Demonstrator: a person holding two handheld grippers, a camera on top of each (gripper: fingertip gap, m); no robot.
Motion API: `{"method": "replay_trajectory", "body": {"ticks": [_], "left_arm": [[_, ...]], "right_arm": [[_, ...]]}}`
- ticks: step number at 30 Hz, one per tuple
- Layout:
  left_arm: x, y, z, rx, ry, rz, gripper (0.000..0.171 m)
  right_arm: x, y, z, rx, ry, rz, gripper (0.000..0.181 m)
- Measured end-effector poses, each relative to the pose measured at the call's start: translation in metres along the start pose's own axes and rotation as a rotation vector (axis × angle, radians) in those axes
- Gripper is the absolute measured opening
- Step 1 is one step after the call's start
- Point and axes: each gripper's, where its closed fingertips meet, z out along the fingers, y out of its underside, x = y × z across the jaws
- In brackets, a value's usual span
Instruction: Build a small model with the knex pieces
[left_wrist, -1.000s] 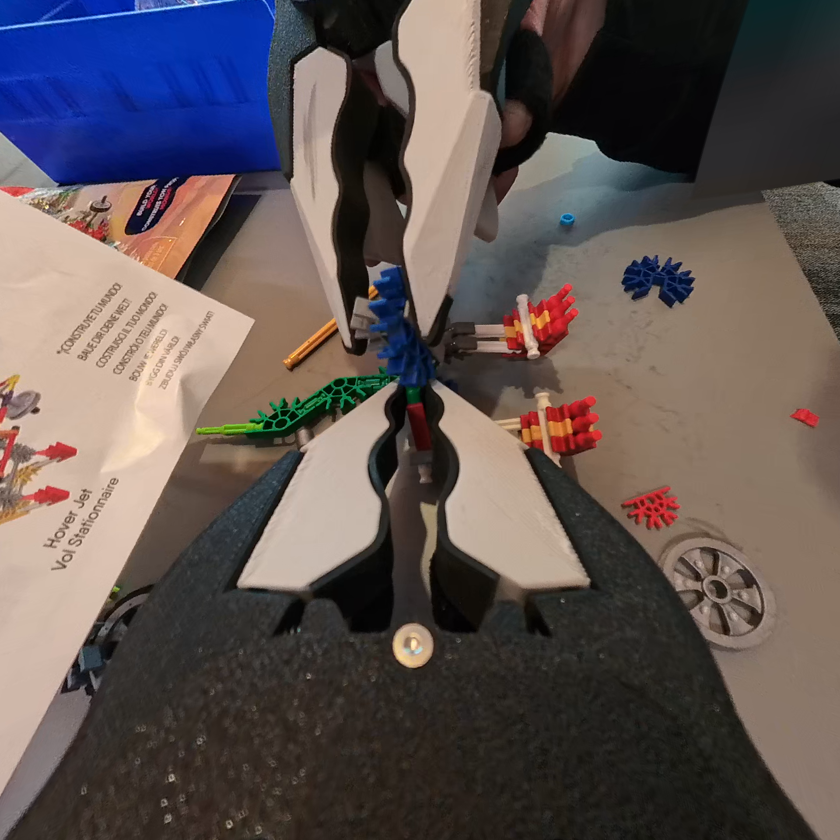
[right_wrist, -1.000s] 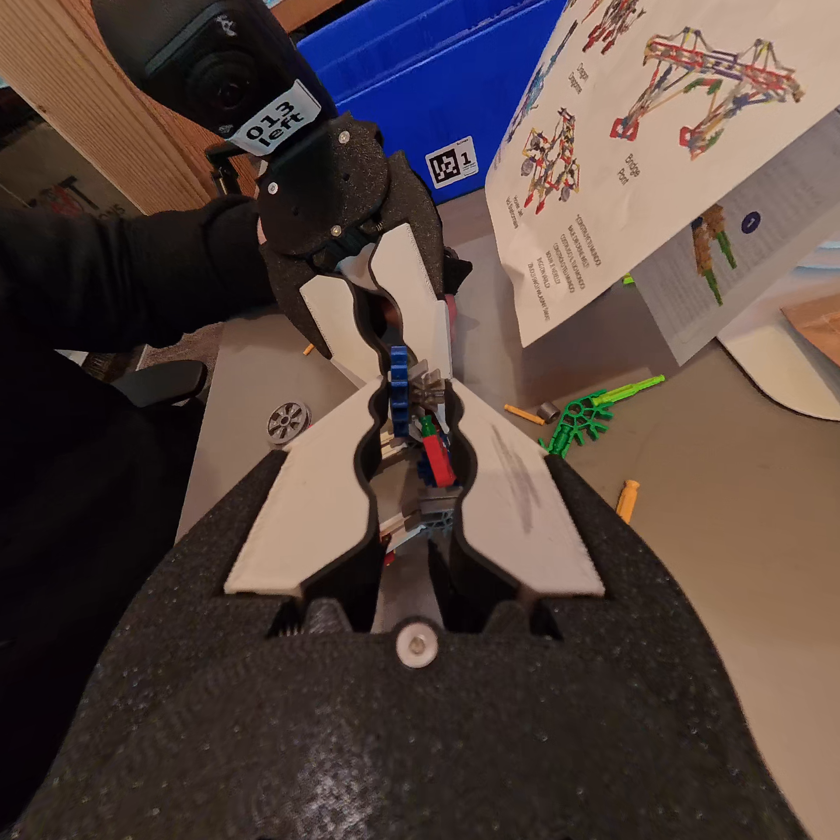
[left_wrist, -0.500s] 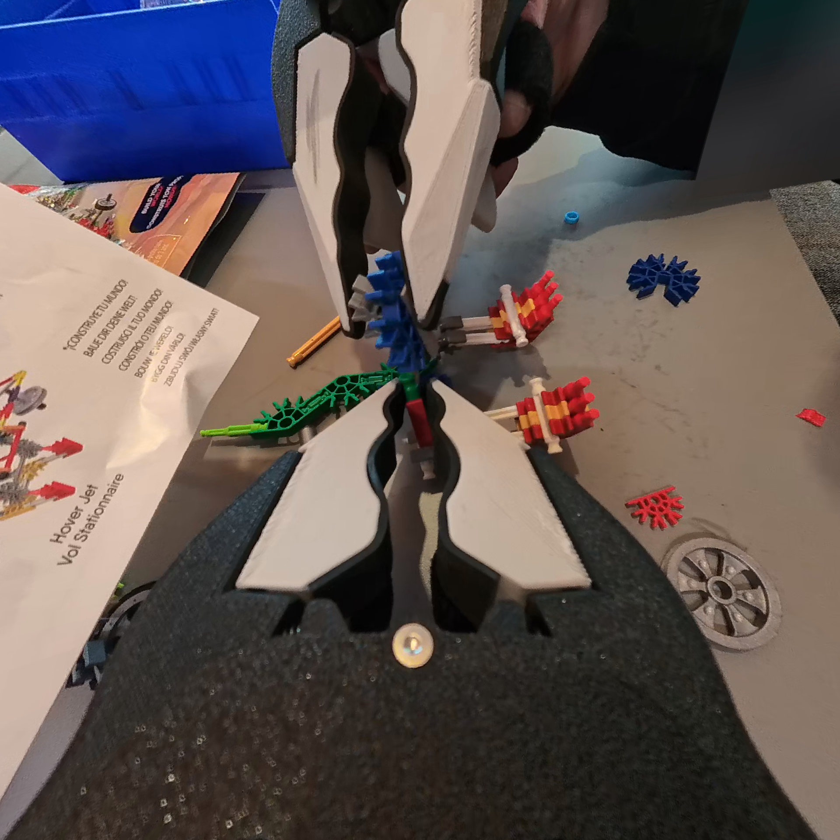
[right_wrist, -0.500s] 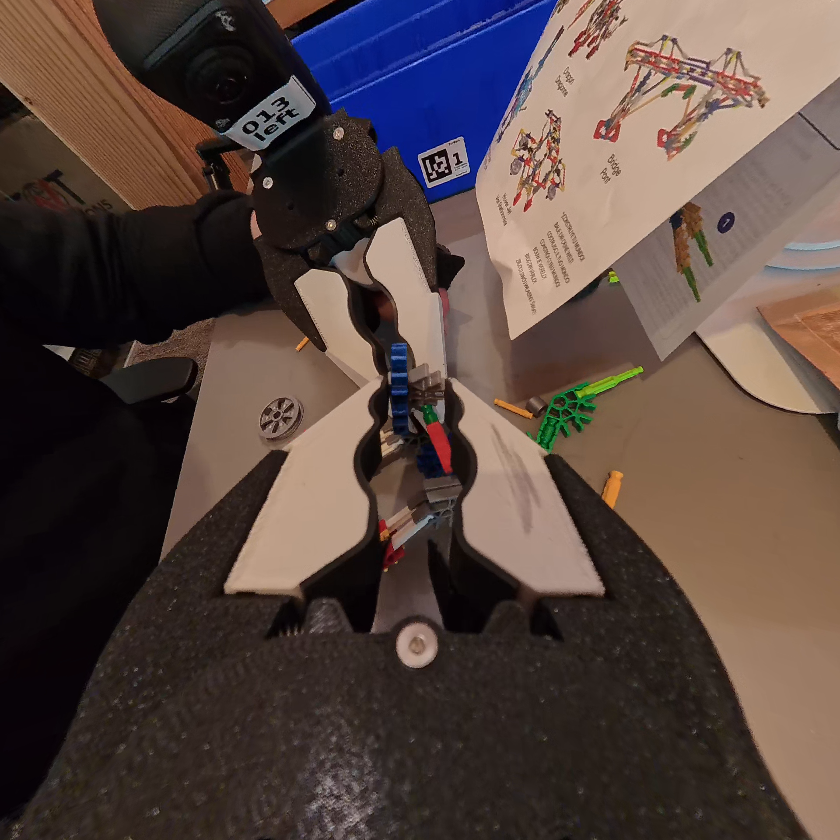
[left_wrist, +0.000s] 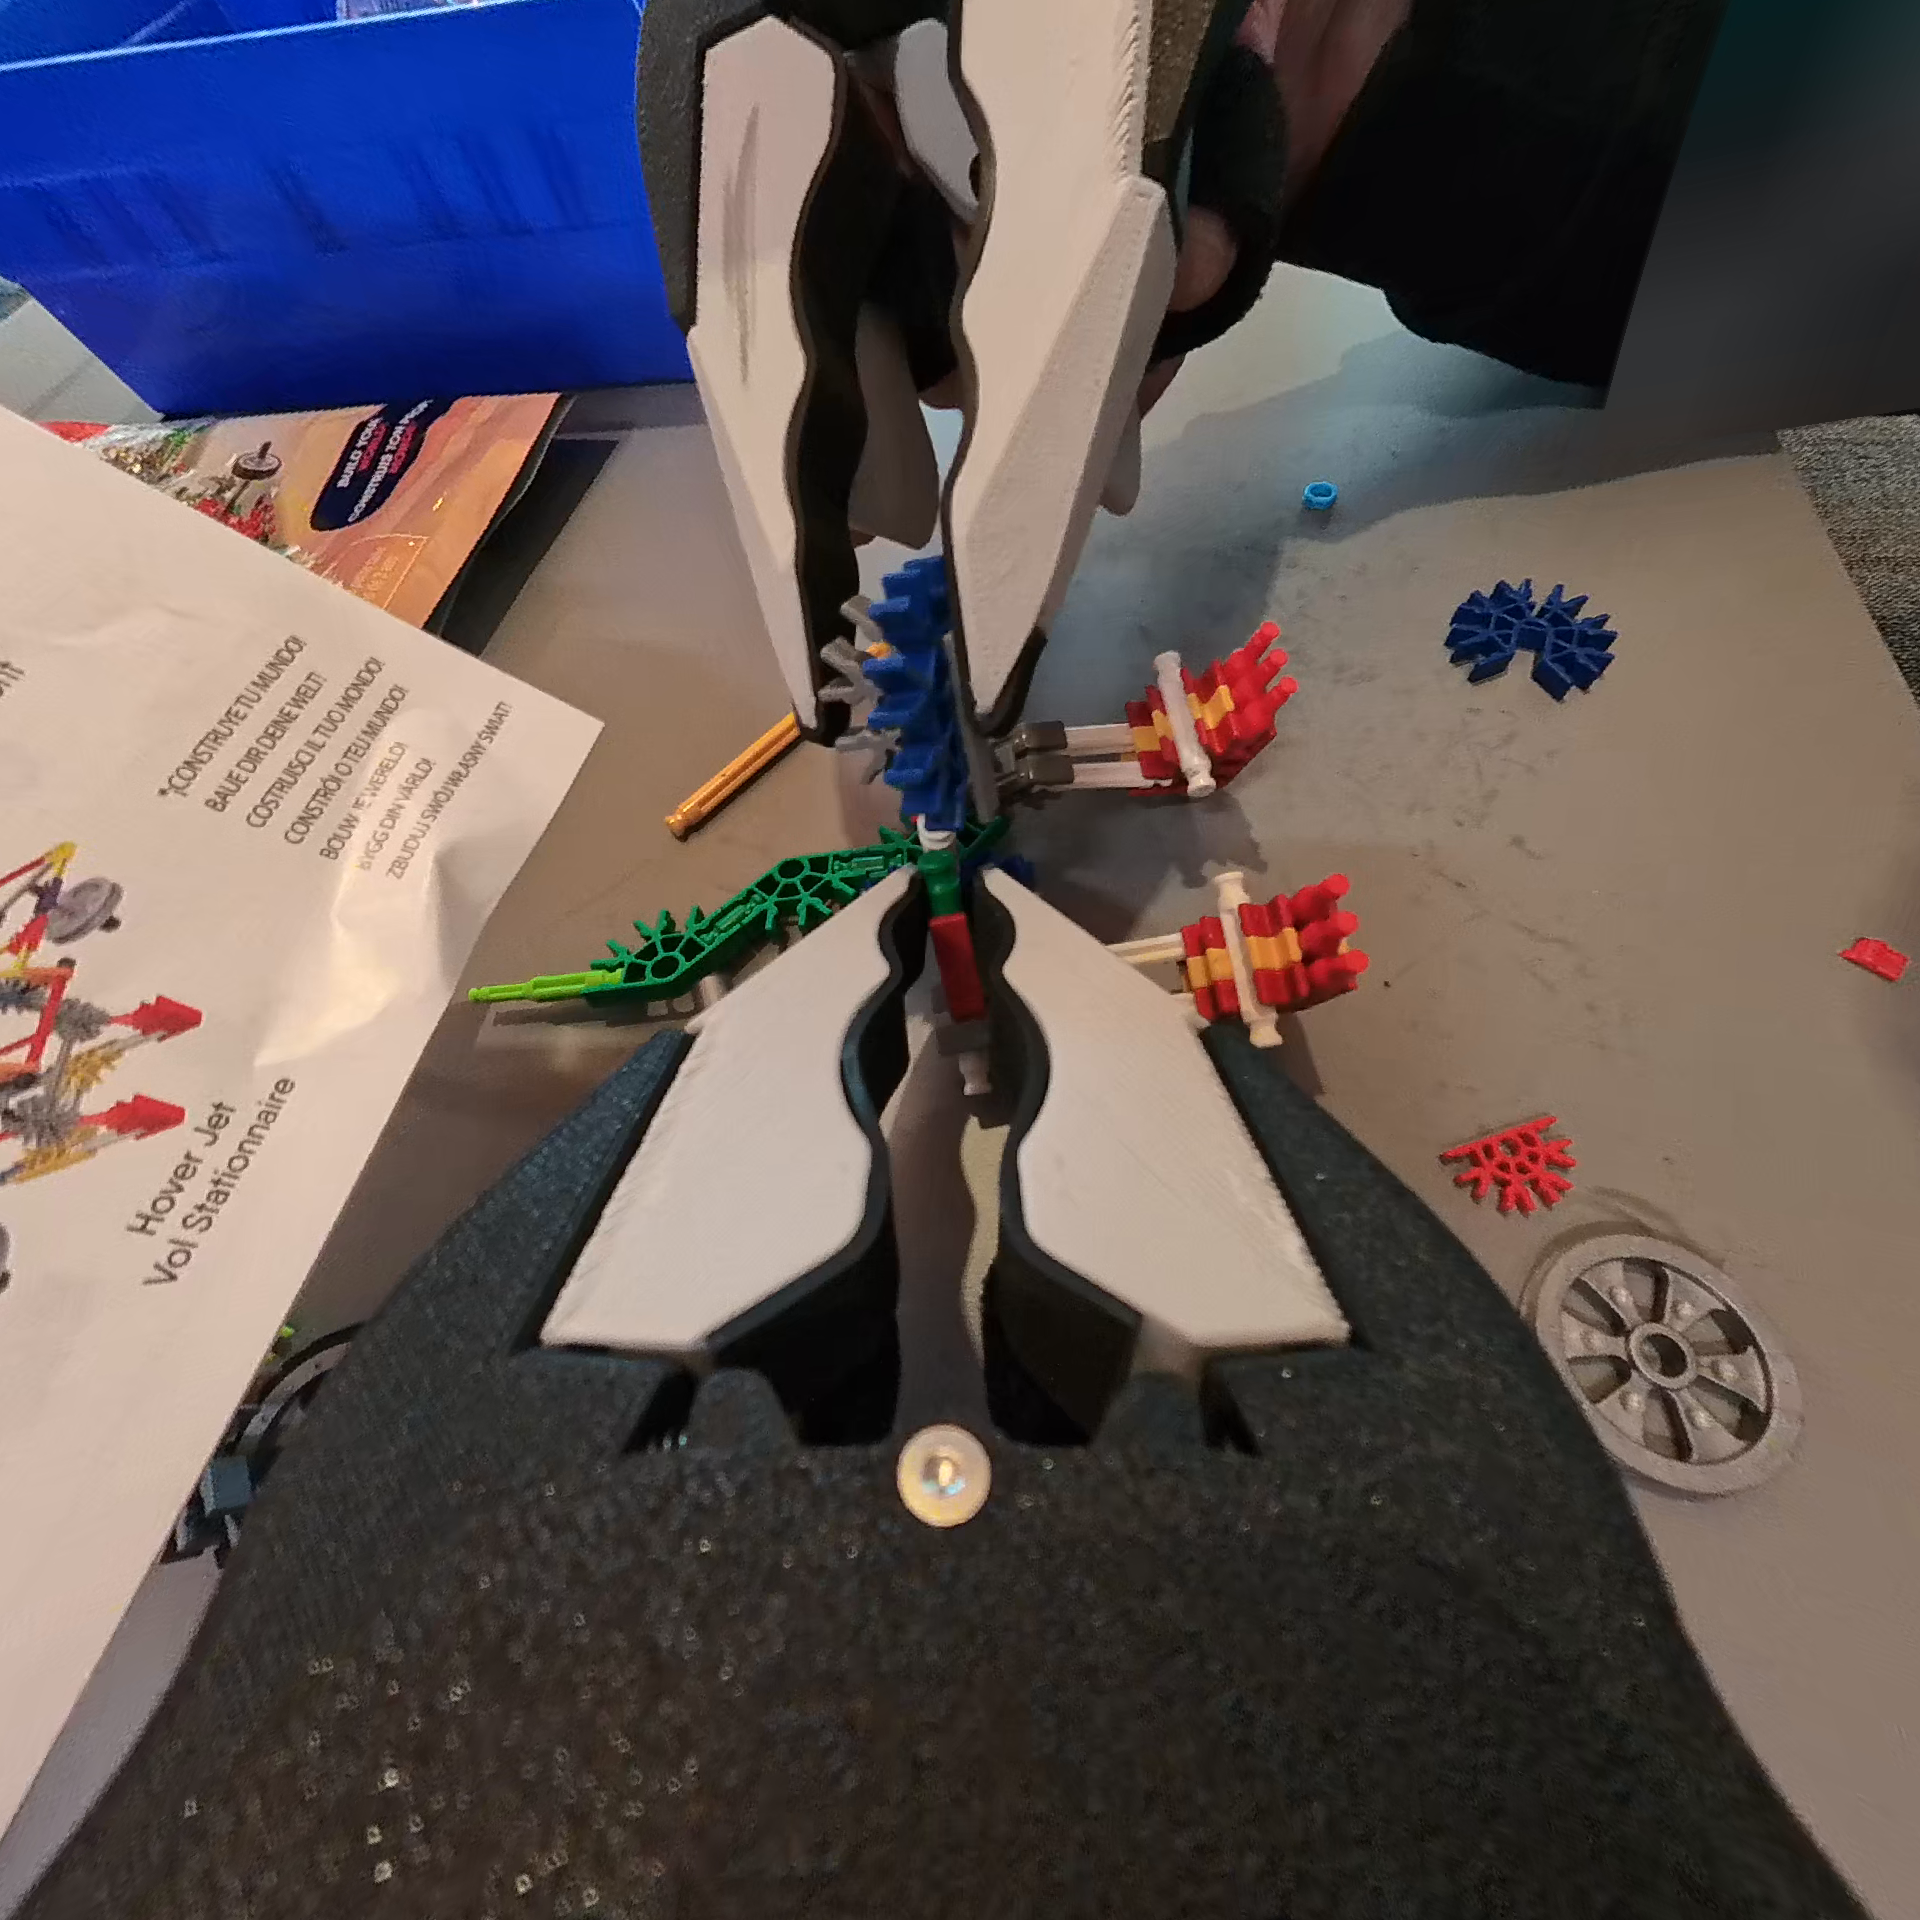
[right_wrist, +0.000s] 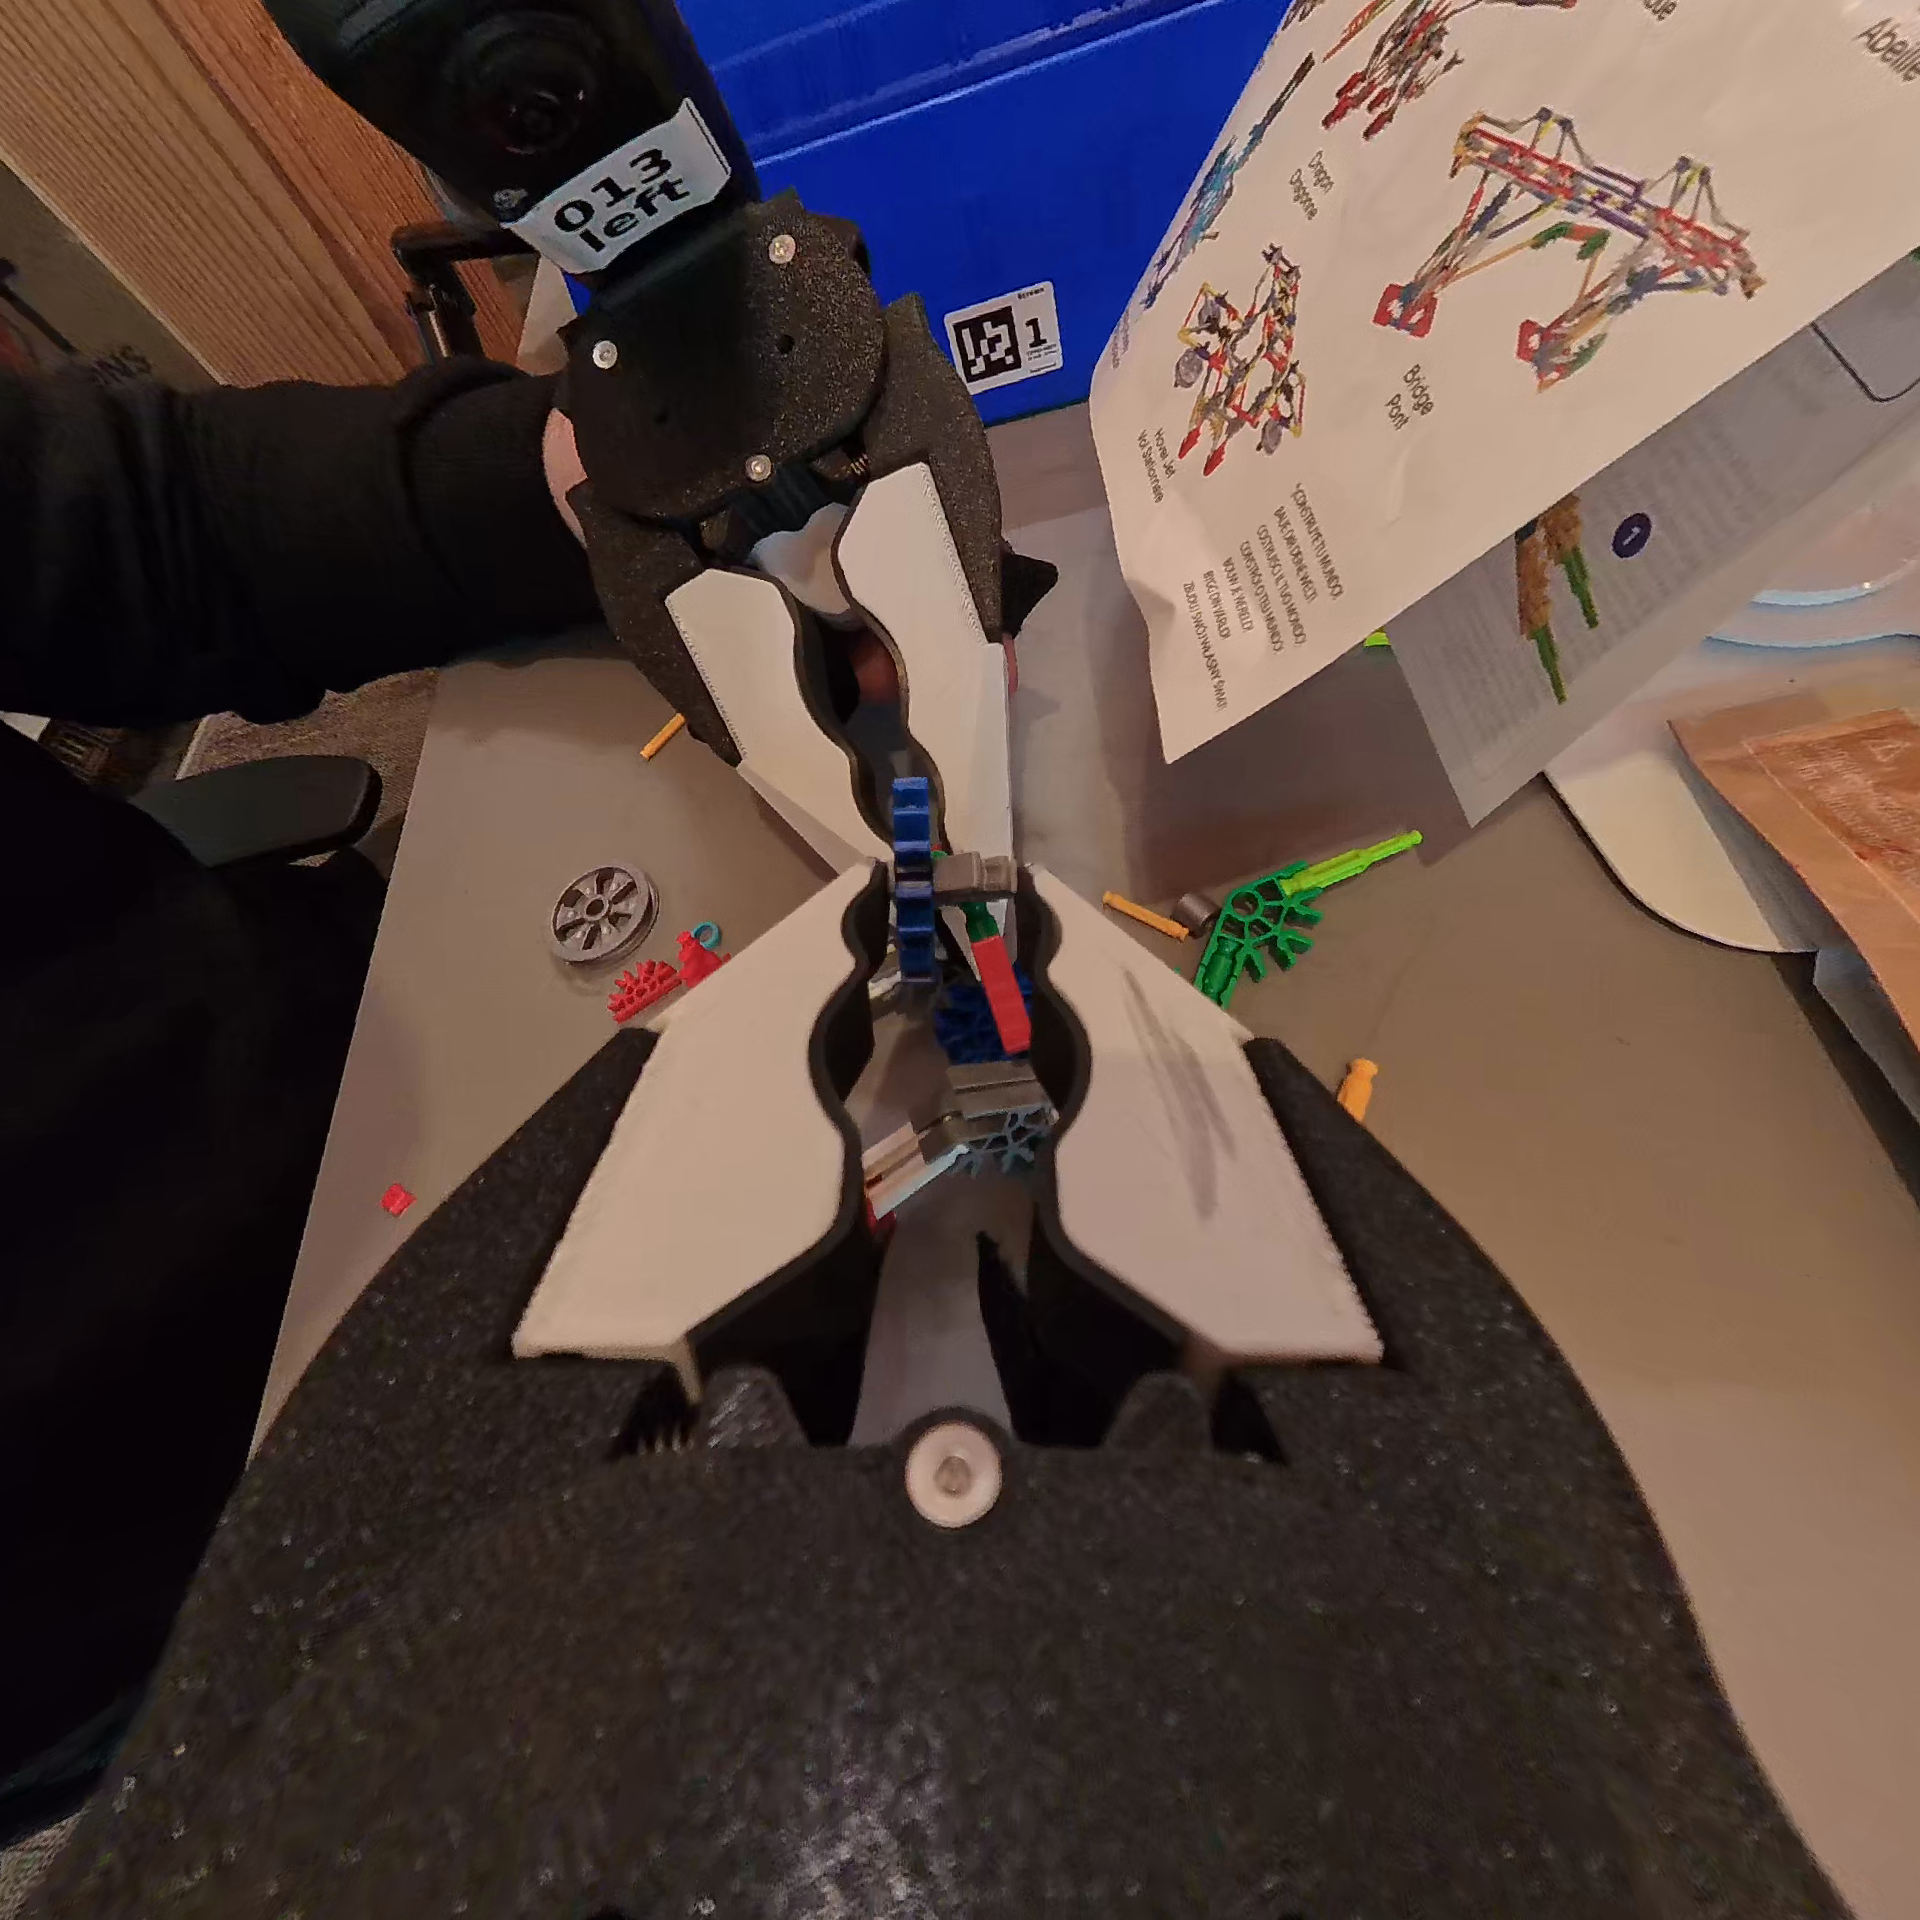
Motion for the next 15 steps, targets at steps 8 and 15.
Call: {"method": "replay_trajectory", "body": {"ticks": [8, 15], "left_arm": [[-0.0030, 0.0007, -0.0018, -0.004, -0.015, 0.007, 0.007], [-0.0061, 0.0053, -0.0064, -0.032, -0.031, 0.023, 0.009]], "right_arm": [[0.0014, 0.0012, -0.0009, -0.008, 0.014, -0.010, 0.023], [0.0040, 0.0058, -0.0027, -0.024, 0.017, 0.003, 0.023]]}}
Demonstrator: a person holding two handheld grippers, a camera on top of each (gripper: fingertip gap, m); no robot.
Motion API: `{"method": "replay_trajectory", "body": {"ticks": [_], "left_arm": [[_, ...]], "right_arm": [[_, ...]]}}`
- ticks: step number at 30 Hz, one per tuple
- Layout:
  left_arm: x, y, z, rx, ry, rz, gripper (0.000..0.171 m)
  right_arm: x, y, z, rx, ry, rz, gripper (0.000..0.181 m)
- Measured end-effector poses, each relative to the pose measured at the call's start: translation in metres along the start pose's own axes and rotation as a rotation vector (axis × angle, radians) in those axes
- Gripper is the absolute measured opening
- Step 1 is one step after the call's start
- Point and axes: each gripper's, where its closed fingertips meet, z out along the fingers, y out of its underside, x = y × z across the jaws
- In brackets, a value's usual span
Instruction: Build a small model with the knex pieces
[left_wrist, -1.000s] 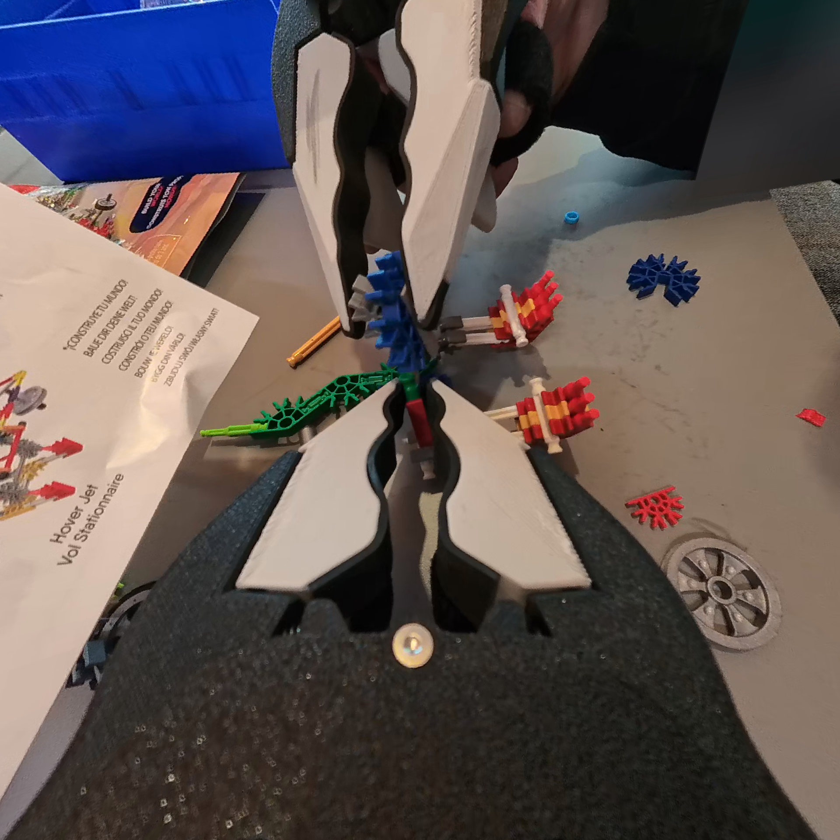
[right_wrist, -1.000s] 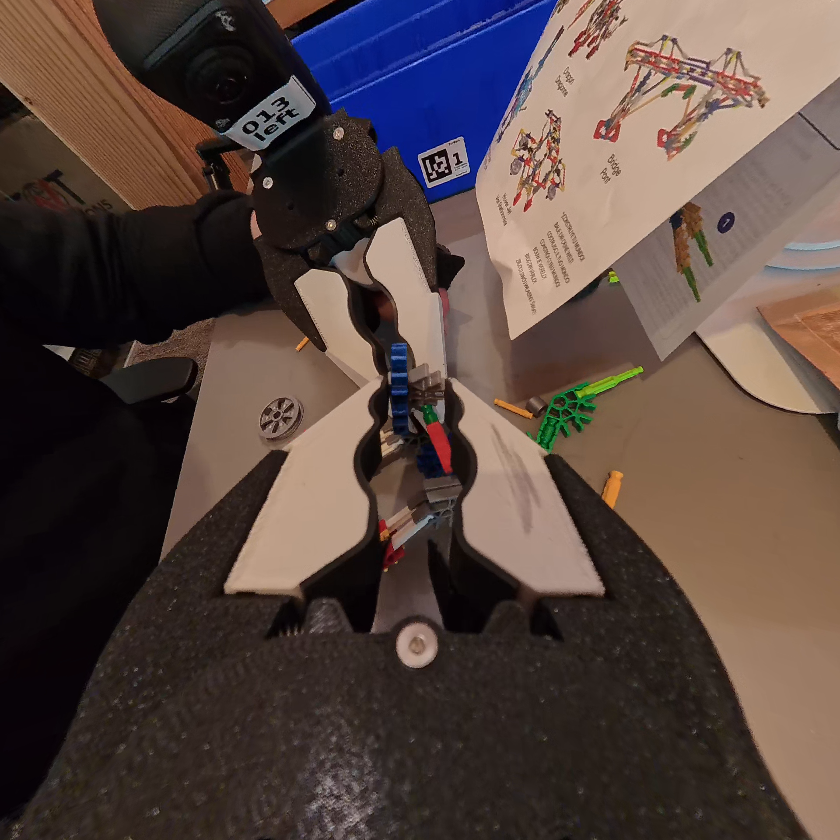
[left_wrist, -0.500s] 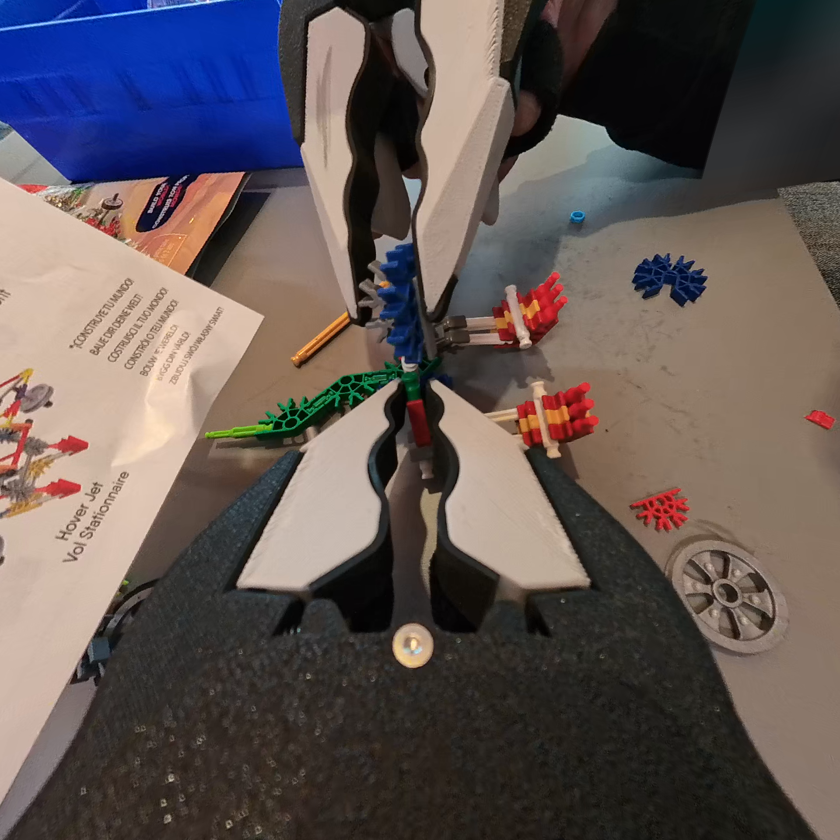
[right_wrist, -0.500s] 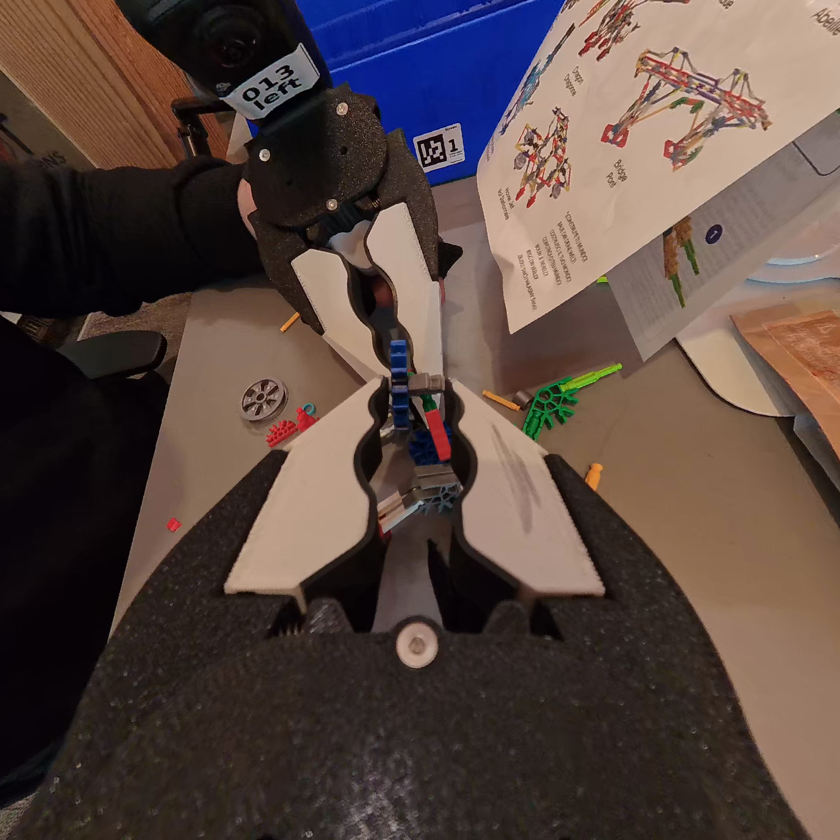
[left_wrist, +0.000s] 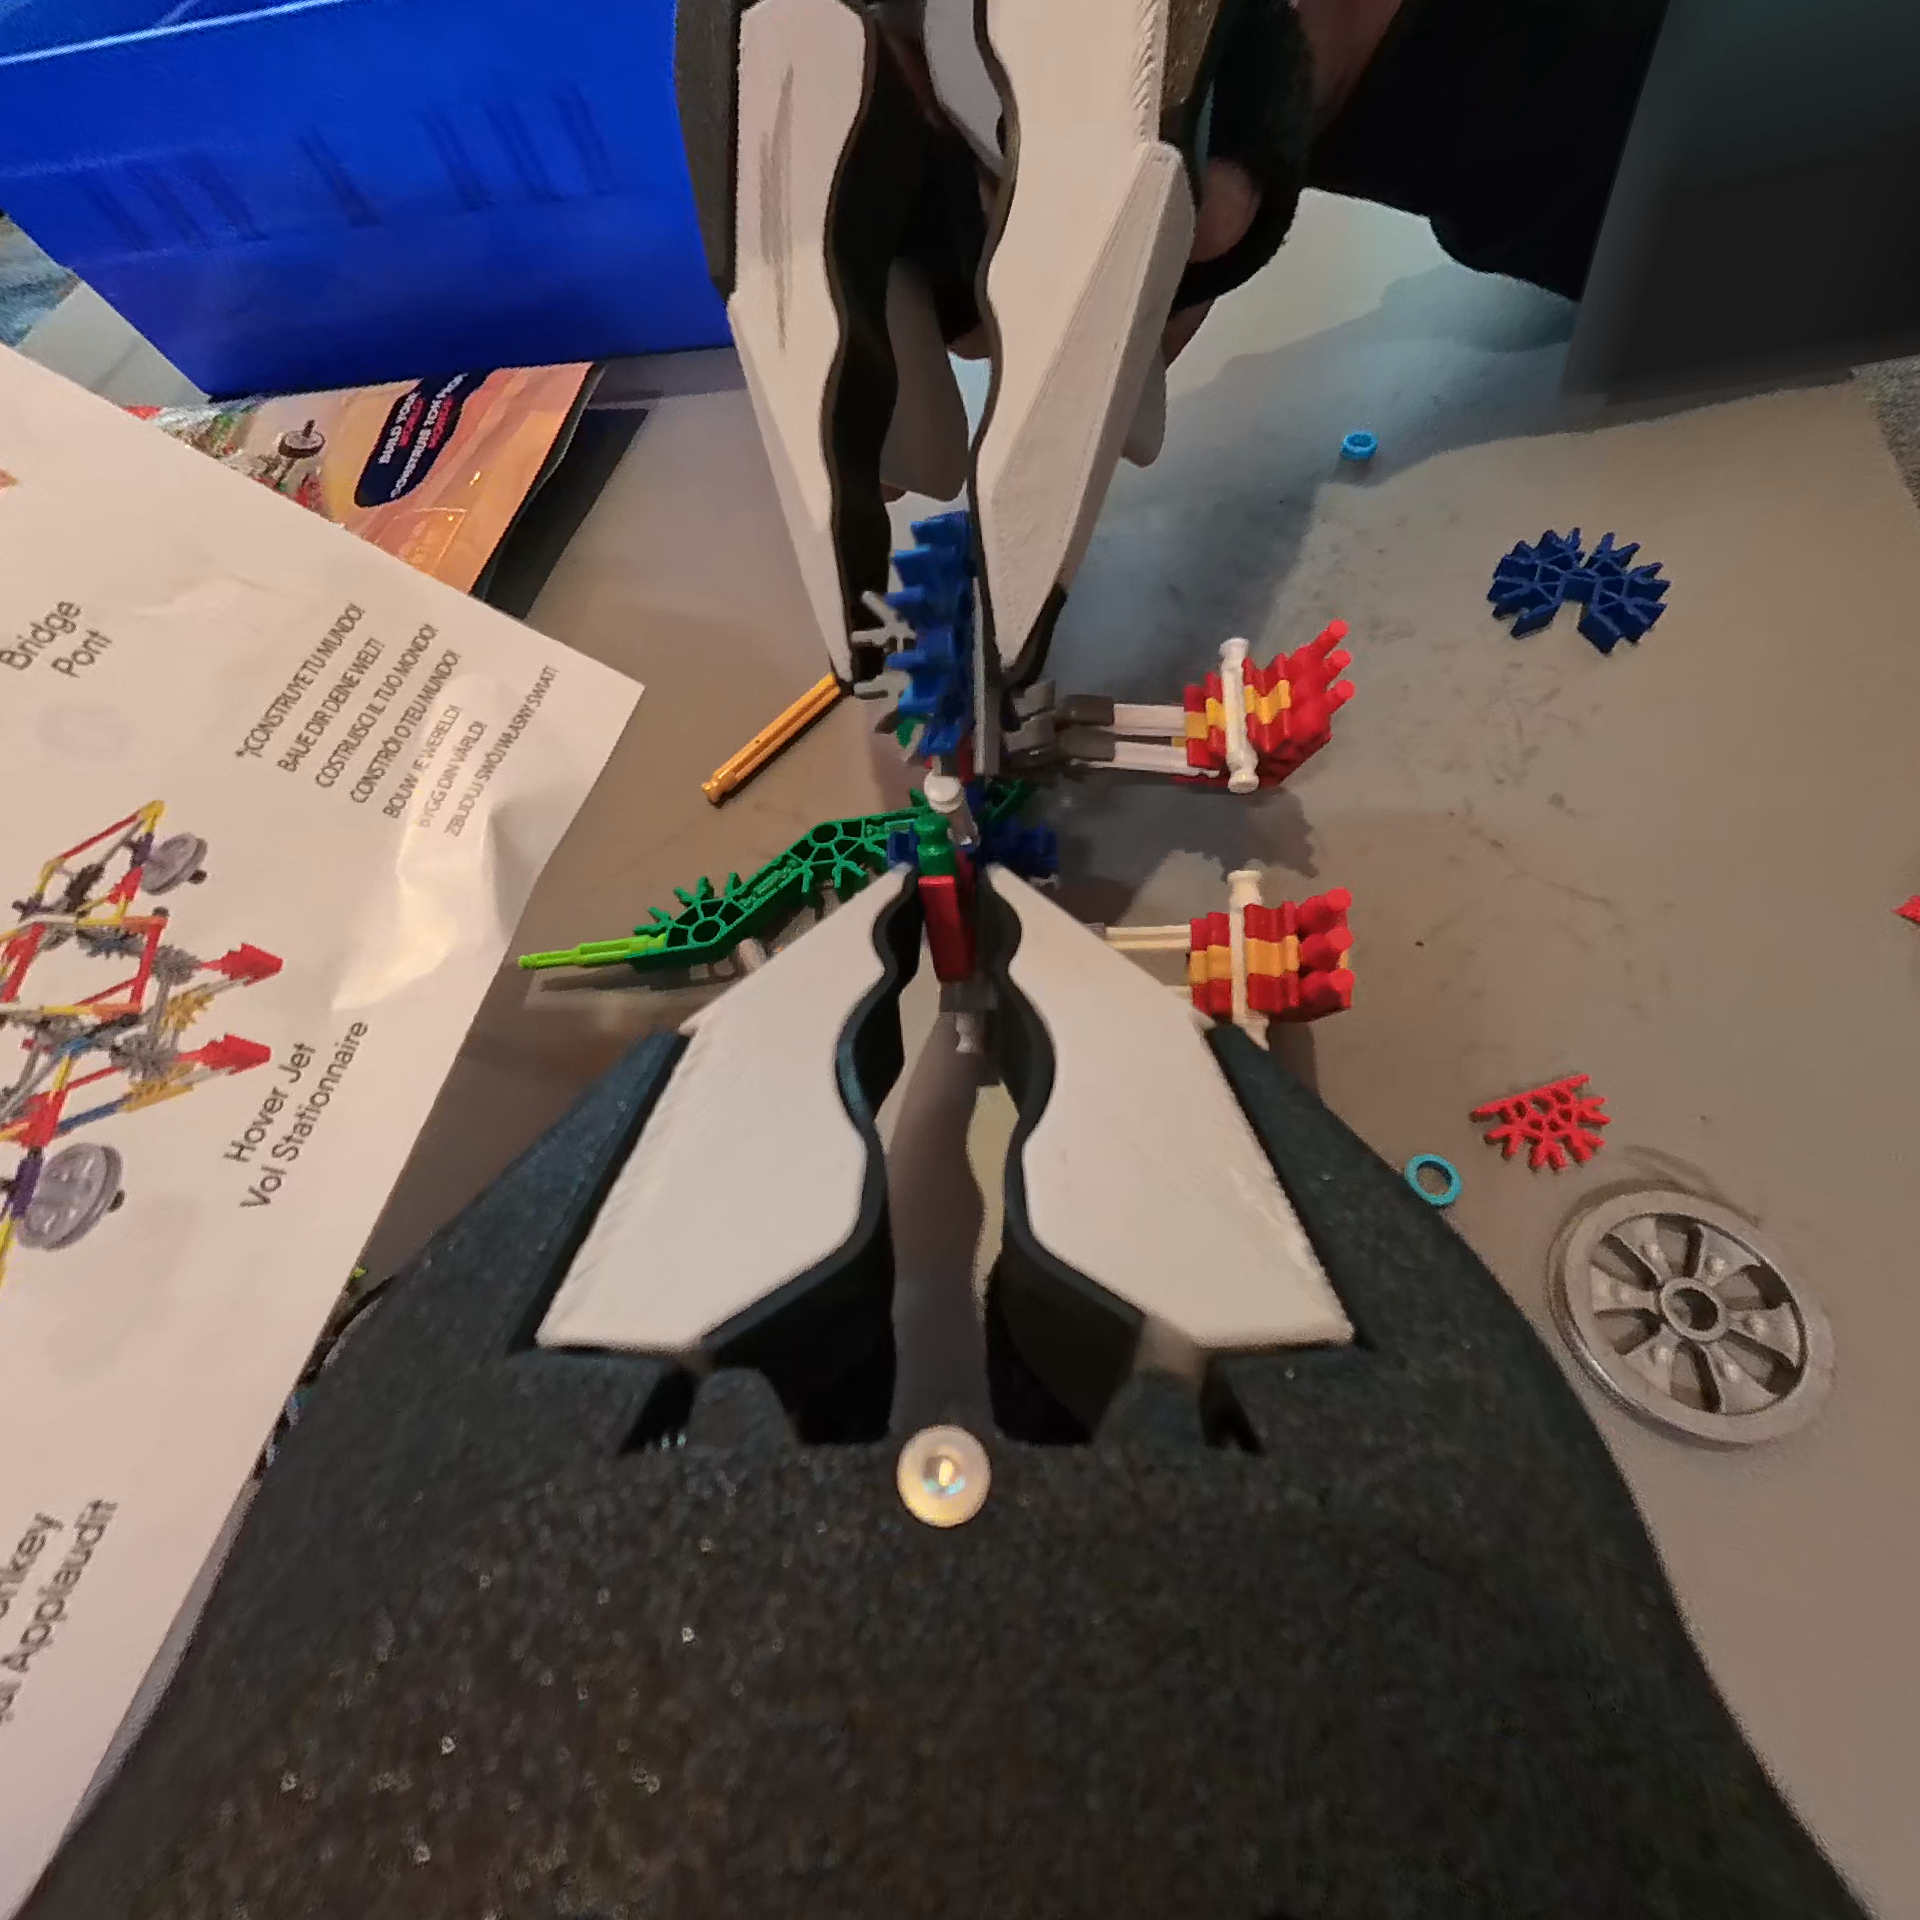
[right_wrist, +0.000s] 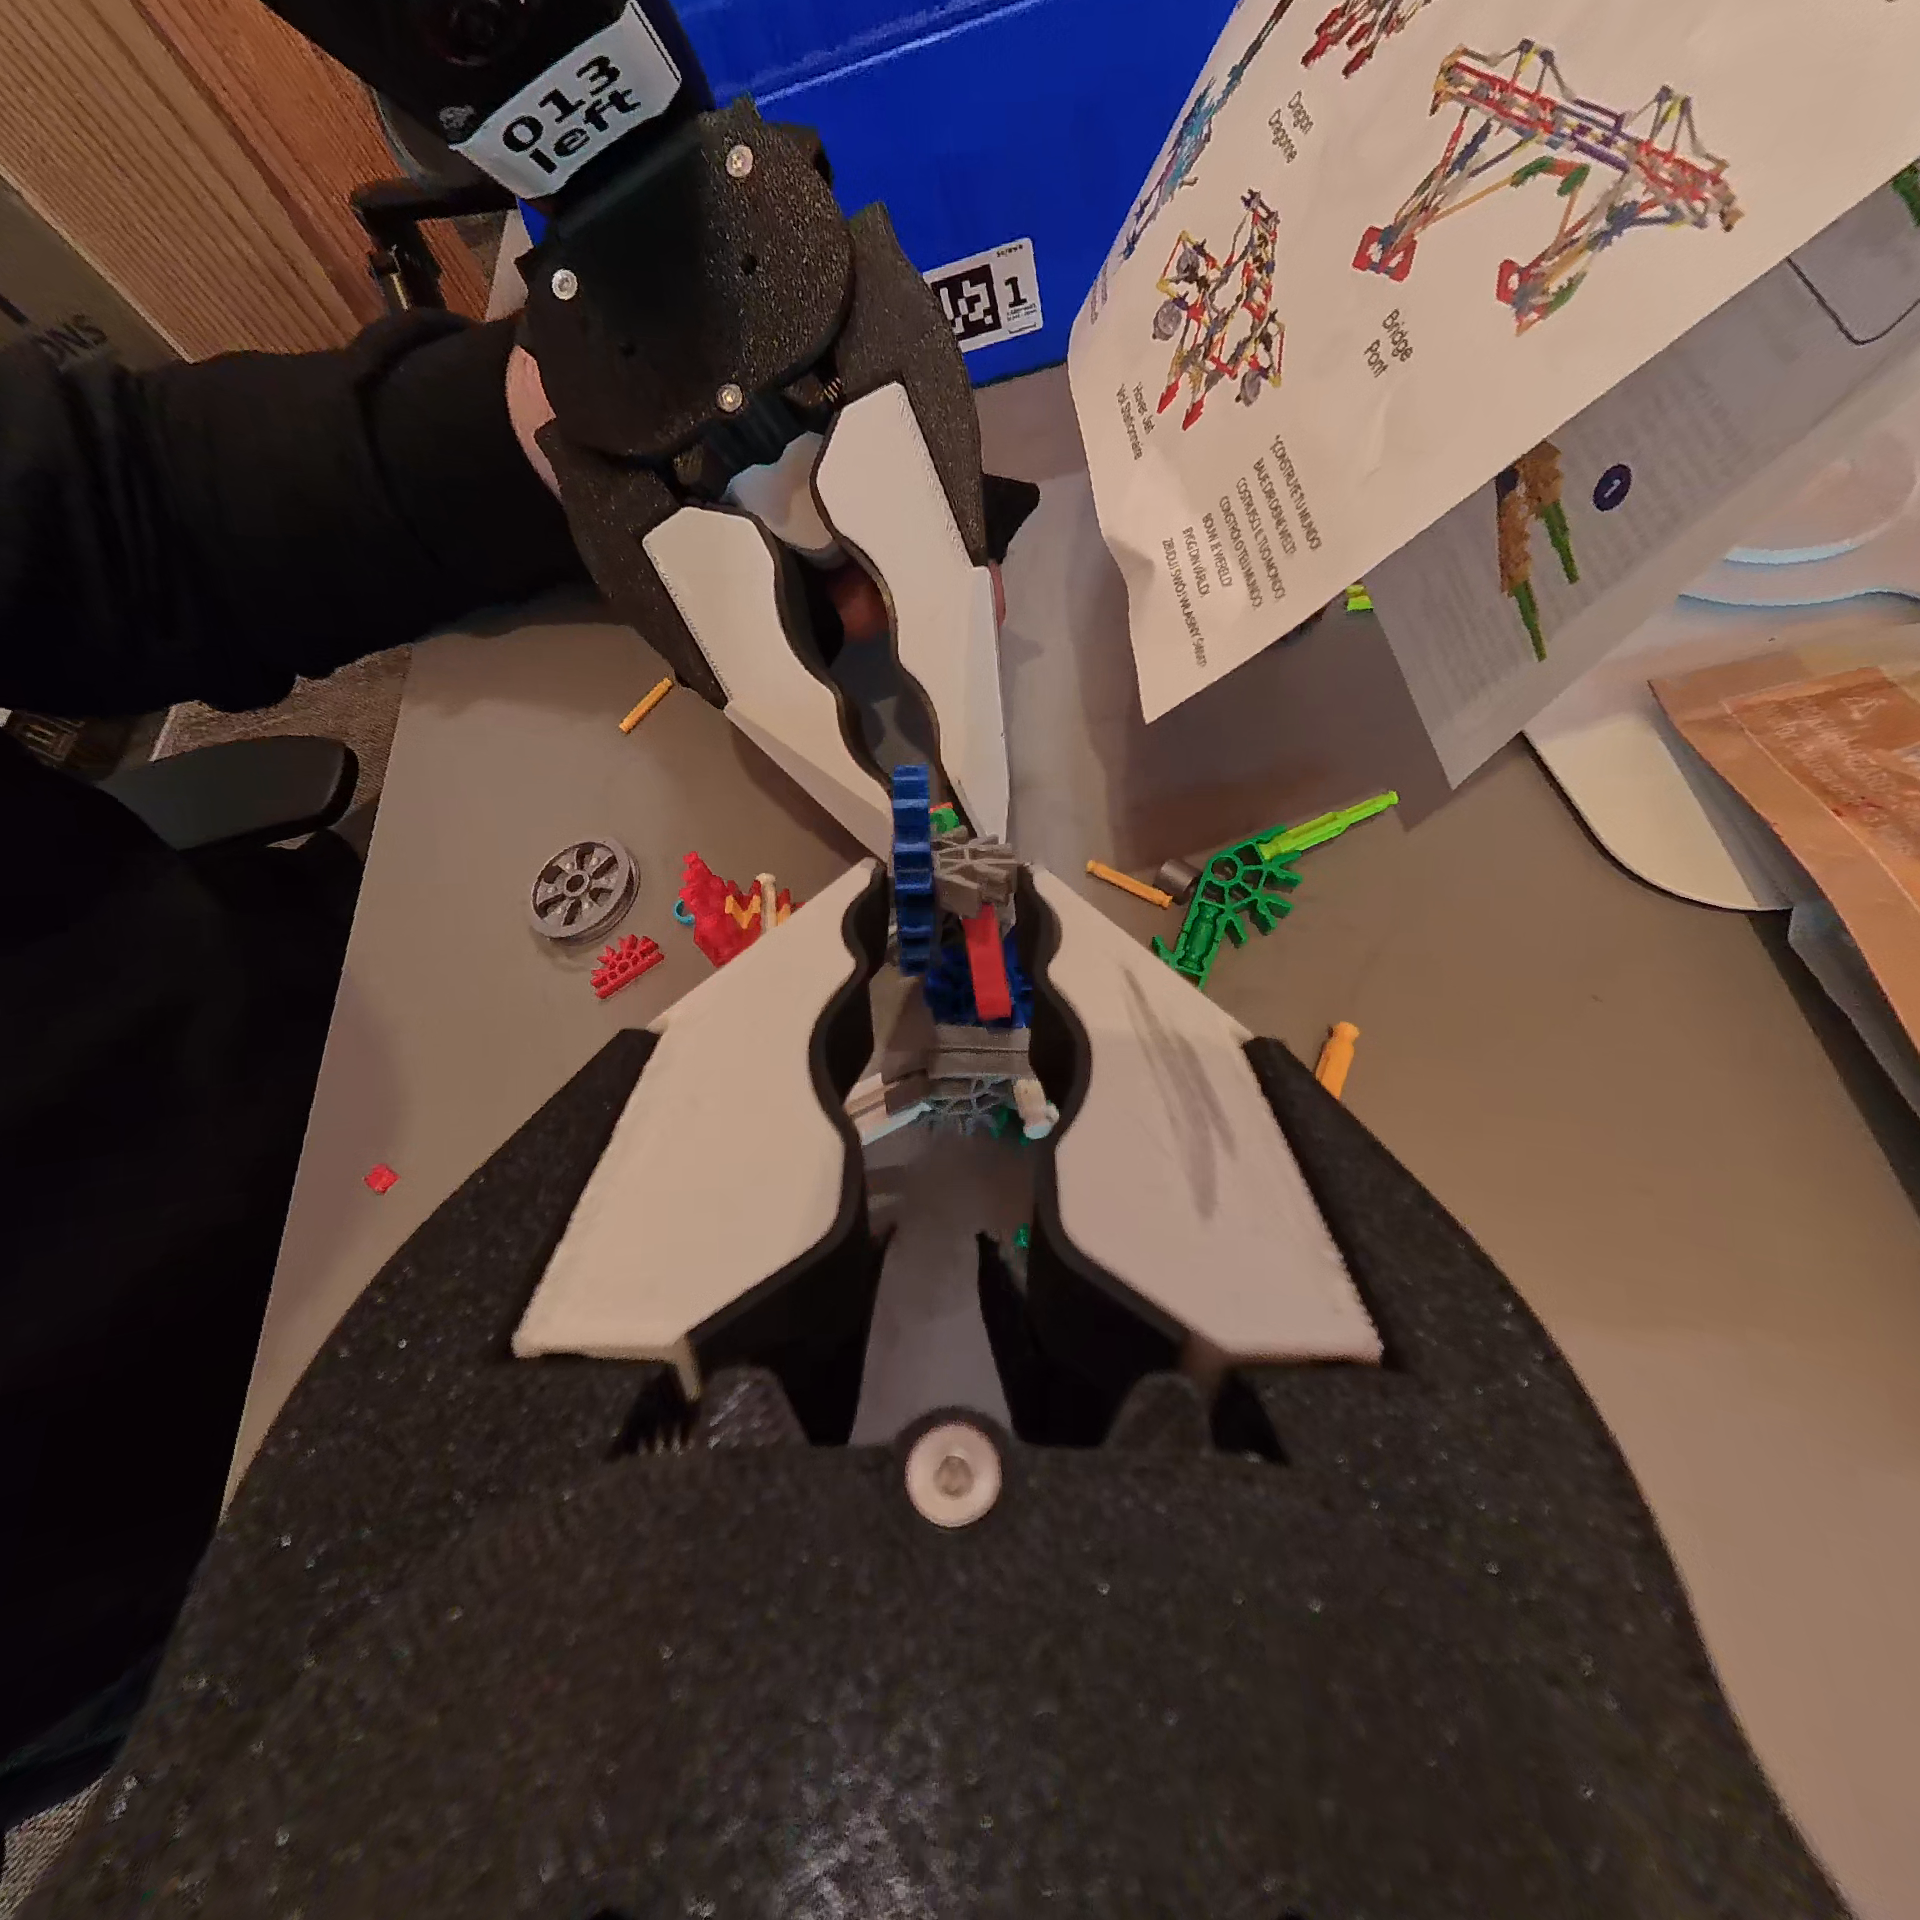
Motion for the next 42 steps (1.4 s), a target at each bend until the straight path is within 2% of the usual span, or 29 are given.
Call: {"method": "replay_trajectory", "body": {"ticks": [19, 24, 28, 42], "left_arm": [[-0.002, -0.004, -0.002, 0.032, 0.002, -0.031, 0.005], [-0.002, -0.006, -0.003, 0.036, 0.002, -0.028, 0.005], [-0.001, -0.005, -0.002, 0.035, 0.005, -0.025, 0.005], [0.005, -0.003, -0.001, 0.023, 0.036, -0.052, 0.006]], "right_arm": [[0.004, 0.007, -0.002, -0.020, 0.005, 0.000, 0.023], [0.001, -0.003, -0.007, 0.040, -0.015, 0.012, 0.023], [0.013, -0.010, -0.009, 0.089, 0.040, 0.036, 0.023], [0.011, 0.003, 0.001, 0.022, 0.022, 0.042, 0.023]]}}
